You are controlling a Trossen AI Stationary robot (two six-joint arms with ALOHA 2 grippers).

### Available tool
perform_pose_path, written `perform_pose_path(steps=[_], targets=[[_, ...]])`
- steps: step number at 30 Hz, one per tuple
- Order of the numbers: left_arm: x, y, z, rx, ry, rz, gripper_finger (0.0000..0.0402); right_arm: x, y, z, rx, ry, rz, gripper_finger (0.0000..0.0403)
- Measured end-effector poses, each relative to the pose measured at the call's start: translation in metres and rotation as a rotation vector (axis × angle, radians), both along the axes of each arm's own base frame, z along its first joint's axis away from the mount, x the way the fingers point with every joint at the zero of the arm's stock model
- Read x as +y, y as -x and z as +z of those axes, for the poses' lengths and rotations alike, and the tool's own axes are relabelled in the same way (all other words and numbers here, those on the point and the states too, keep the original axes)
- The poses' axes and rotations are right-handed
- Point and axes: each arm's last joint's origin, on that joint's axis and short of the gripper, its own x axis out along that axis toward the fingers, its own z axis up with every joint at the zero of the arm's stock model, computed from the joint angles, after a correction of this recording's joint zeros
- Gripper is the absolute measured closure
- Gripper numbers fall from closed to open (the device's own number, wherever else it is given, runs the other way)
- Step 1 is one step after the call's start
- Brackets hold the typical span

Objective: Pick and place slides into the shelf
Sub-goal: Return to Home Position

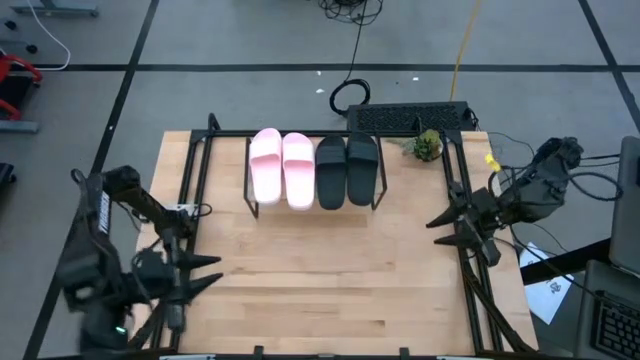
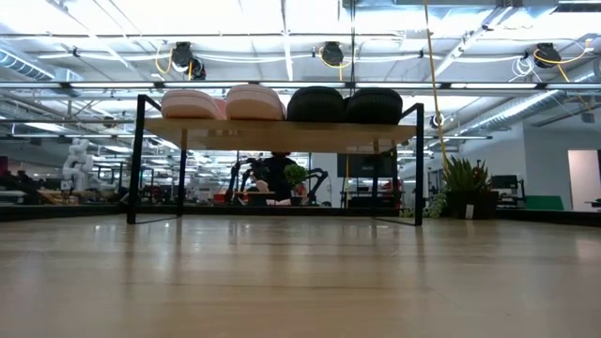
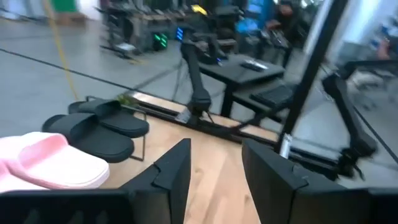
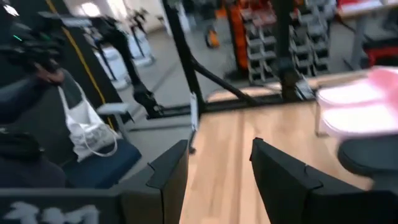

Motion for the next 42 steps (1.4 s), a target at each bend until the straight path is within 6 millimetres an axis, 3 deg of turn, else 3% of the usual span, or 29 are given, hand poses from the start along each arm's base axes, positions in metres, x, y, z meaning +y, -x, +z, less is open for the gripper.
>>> perform_pose_path(steps=[5, 12, 16, 20, 23, 25, 29, 33, 35, 39, 42], targets=[[-0.006, -0.008, -0.030, -0.041, 0.008, 0.054, 0.0256, 0.004, -0.003, -0.033, -0.008, -0.005, 0.008, 0.0236], [-0.002, -0.021, -0.053, -0.067, -0.006, 0.131, 0.0256, 0.005, -0.005, -0.066, 0.011, -0.021, 0.004, 0.0236], [0.003, -0.035, -0.063, -0.098, 0.037, 0.197, 0.0256, 0.003, -0.002, -0.069, 0.004, -0.014, 0.006, 0.0236], [0.003, -0.059, -0.068, -0.073, 0.108, 0.225, 0.0256, -0.003, 0.004, -0.059, -0.097, 0.004, 0.020, 0.0236], [0.003, -0.088, -0.063, 0.025, 0.107, 0.122, 0.0256, -0.009, 0.011, -0.054, -0.147, 0.024, 0.024, 0.0236], [0.007, -0.110, -0.056, 0.055, 0.059, -0.050, 0.0256, -0.013, 0.016, -0.052, -0.173, 0.030, 0.025, 0.0236], [0.038, -0.133, -0.055, -0.036, -0.042, -0.429, 0.0256, -0.019, 0.022, -0.050, -0.210, 0.045, 0.030, 0.0236], [0.081, -0.120, -0.090, 0.032, 0.043, -0.435, 0.0256, -0.018, 0.024, -0.051, -0.209, 0.050, 0.108, 0.0236], [0.096, -0.108, -0.099, -0.023, 0.071, -0.409, 0.0256, -0.018, 0.024, -0.052, -0.191, 0.029, 0.110, 0.0236], [0.114, -0.076, -0.108, -0.190, -0.010, -0.479, 0.0256, -0.018, 0.024, -0.055, -0.152, 0.032, 0.109, 0.0236], [0.126, -0.052, -0.122, -0.205, -0.003, -0.489, 0.0256, -0.021, 0.027, -0.056, -0.154, 0.030, 0.105, 0.0236]])
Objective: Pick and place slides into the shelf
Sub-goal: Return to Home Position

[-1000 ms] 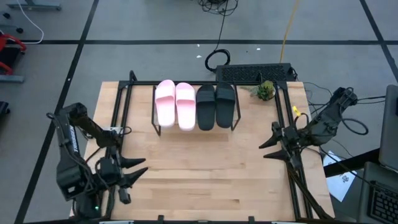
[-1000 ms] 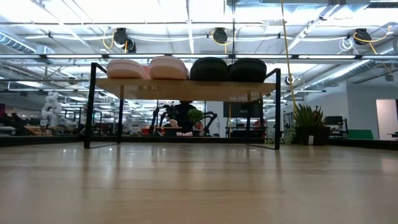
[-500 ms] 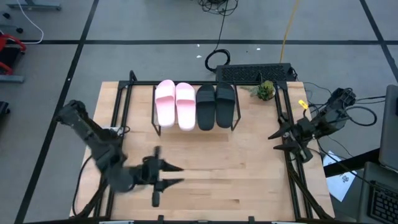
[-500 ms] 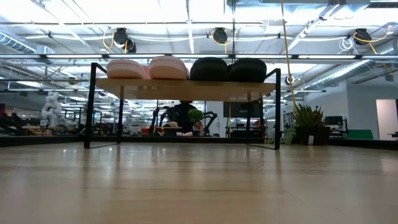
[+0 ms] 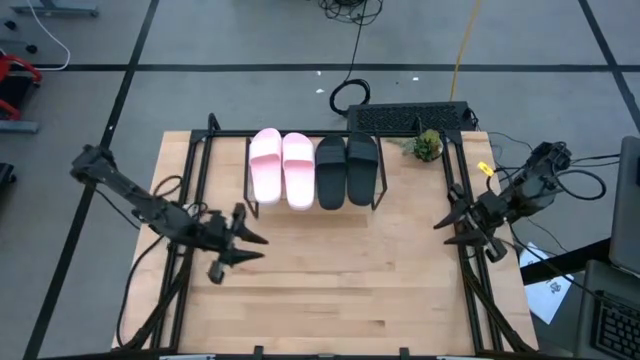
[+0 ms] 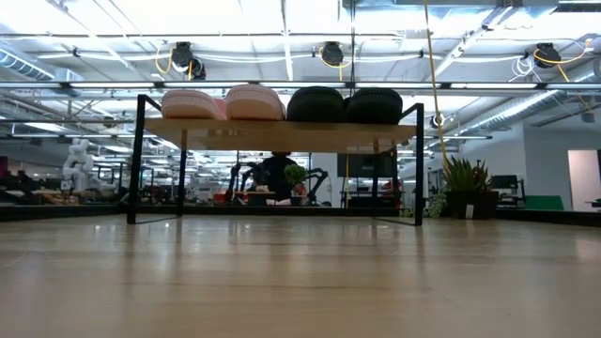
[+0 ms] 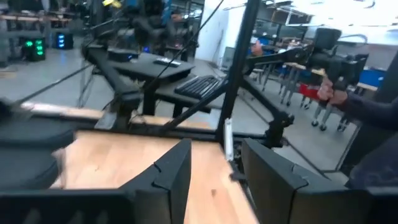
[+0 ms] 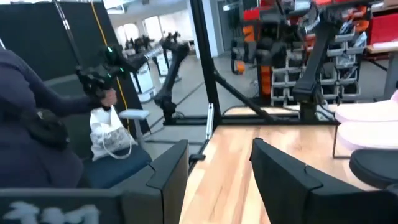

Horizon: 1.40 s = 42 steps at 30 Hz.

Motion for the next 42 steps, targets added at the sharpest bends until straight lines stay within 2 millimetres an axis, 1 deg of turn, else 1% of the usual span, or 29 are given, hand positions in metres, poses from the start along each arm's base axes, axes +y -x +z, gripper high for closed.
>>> perform_pose_path(steps=[4, 7, 11, 15, 18, 23, 25, 27, 30, 32, 37, 42], targets=[[0.015, 0.029, -0.011, 0.061, -0.001, 0.012, 0.0256, -0.009, 0.009, 0.000, -0.012, -0.010, -0.004, 0.0236], [0.029, 0.051, -0.009, 0.092, -0.016, 0.051, 0.0256, -0.019, 0.019, -0.002, -0.023, -0.020, -0.048, 0.0236], [0.046, 0.076, -0.005, 0.068, -0.022, 0.049, 0.0256, -0.033, 0.033, -0.003, -0.050, -0.042, -0.082, 0.0236], [0.059, 0.094, -0.005, 0.053, -0.016, 0.046, 0.0256, -0.040, 0.040, -0.005, -0.078, -0.041, -0.084, 0.0236], [0.062, 0.099, -0.012, 0.041, -0.040, 0.046, 0.0256, -0.038, 0.038, -0.017, -0.078, -0.027, -0.083, 0.0236], [0.067, 0.106, -0.032, 0.019, -0.014, 0.052, 0.0256, -0.031, 0.031, -0.046, -0.103, -0.051, -0.084, 0.0236], [0.070, 0.110, -0.037, -0.011, -0.003, 0.052, 0.0256, -0.032, 0.031, -0.056, -0.110, -0.066, -0.084, 0.0236], [0.074, 0.115, -0.040, -0.036, 0.011, 0.054, 0.0256, -0.032, 0.031, -0.064, -0.114, -0.073, -0.087, 0.0236], [0.077, 0.120, -0.046, -0.059, 0.024, 0.056, 0.0256, -0.029, 0.028, -0.070, -0.079, -0.077, -0.094, 0.0236], [0.077, 0.120, -0.047, -0.062, 0.025, 0.053, 0.0256, -0.028, 0.027, -0.072, -0.076, -0.101, -0.085, 0.0236], [0.074, 0.117, -0.058, 0.008, 0.044, 0.031, 0.0256, -0.022, 0.023, -0.084, -0.047, -0.093, -0.040, 0.0236], [0.072, 0.113, -0.065, 0.009, 0.050, 0.029, 0.0256, -0.016, 0.015, -0.105, -0.005, -0.057, -0.063, 0.0236]])
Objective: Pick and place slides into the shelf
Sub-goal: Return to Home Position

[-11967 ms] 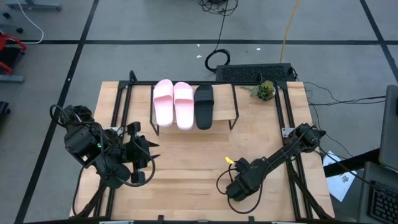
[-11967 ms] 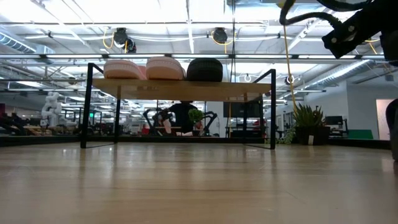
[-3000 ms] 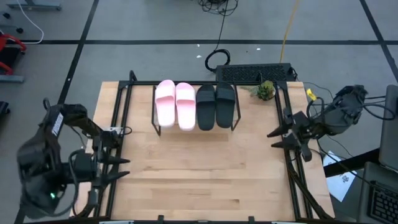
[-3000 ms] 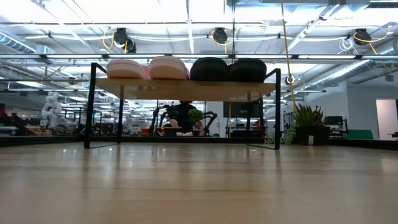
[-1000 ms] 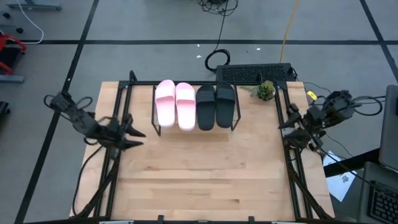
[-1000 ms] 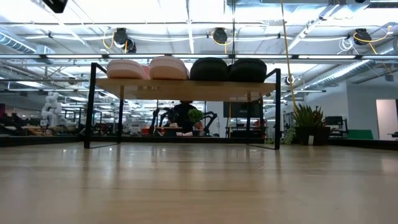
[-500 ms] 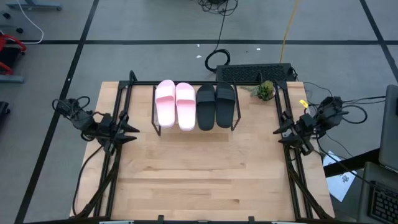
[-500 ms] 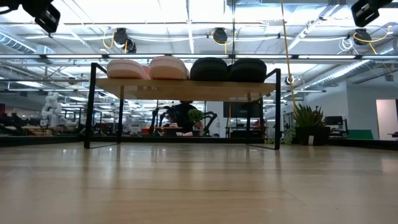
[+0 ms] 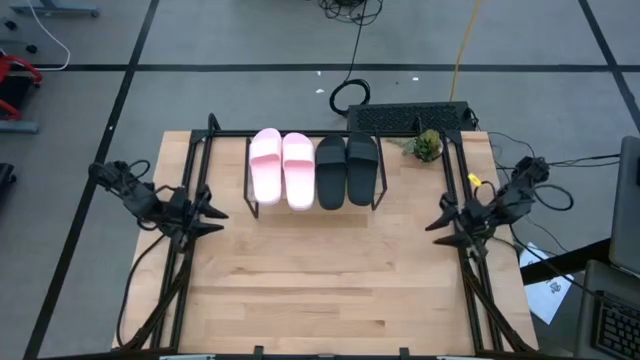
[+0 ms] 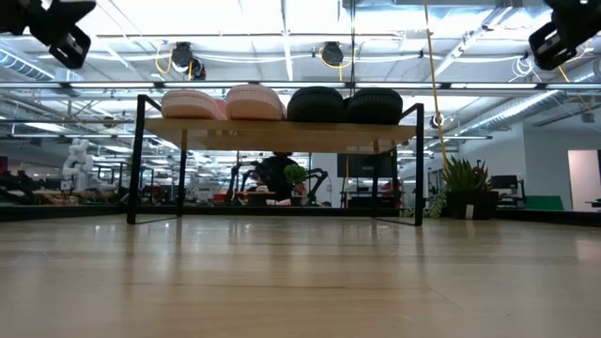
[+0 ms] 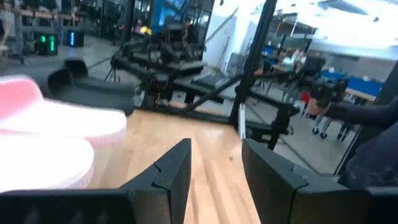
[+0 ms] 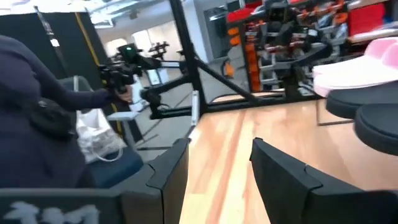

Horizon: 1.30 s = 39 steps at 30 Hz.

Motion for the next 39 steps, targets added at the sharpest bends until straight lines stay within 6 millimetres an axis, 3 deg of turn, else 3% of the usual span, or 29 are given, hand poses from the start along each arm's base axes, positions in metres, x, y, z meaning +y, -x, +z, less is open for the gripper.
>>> perform_pose_path(steps=[4, 12, 22, 39], targets=[[-0.002, -0.002, -0.006, 0.020, -0.010, -0.006, 0.0256, 0.003, -0.004, -0.013, 0.025, 0.037, -0.025, 0.0236], [-0.004, -0.005, -0.017, 0.053, -0.036, -0.008, 0.0256, 0.007, -0.008, -0.033, 0.131, -0.059, -0.029, 0.0236], [-0.004, -0.005, -0.017, 0.058, -0.023, -0.009, 0.0256, 0.011, -0.016, -0.055, 0.142, -0.039, -0.054, 0.0236], [-0.001, -0.005, -0.019, 0.078, -0.019, 0.073, 0.0256, -0.019, -0.027, -0.069, 0.211, 0.102, -0.416, 0.0236]])
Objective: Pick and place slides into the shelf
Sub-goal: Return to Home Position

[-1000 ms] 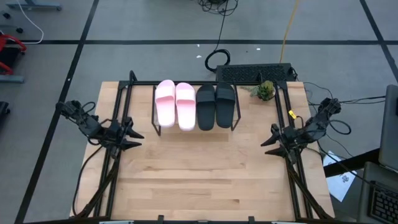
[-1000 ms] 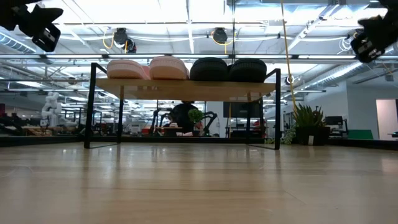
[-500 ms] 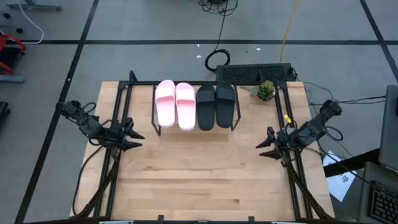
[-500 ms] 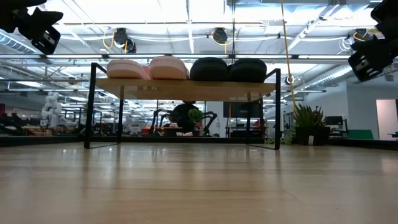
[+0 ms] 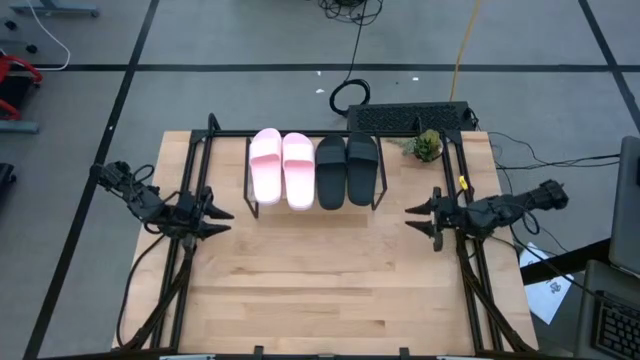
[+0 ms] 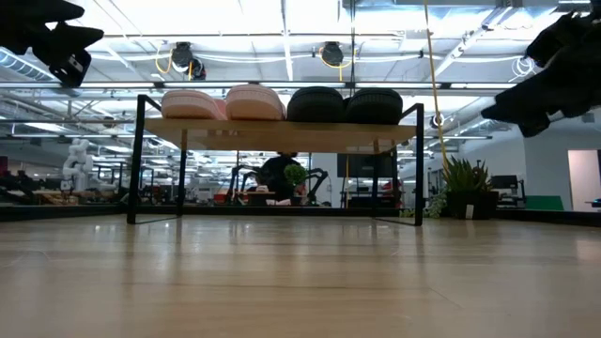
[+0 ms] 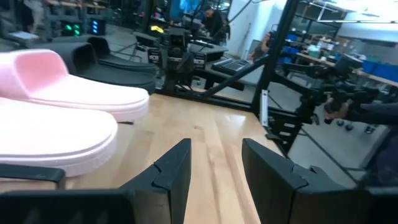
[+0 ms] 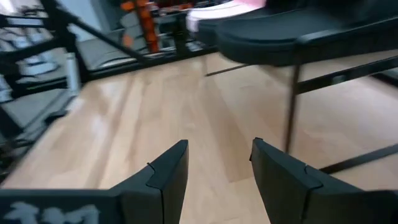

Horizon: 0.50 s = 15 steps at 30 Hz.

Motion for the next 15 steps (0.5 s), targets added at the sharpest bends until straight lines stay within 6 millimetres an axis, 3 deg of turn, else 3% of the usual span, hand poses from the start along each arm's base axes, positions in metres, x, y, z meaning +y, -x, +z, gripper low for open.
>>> perform_pose_path(steps=[9, 15], targets=[[0.005, -0.002, -0.001, -0.005, -0.050, 0.099, 0.0256, -0.014, -0.003, 0.000, 0.016, 0.009, -0.042, 0.0236], [0.001, -0.016, -0.032, -0.001, 0.004, 0.118, 0.0256, -0.021, -0.003, 0.000, 0.016, -0.002, -0.037, 0.0236]])
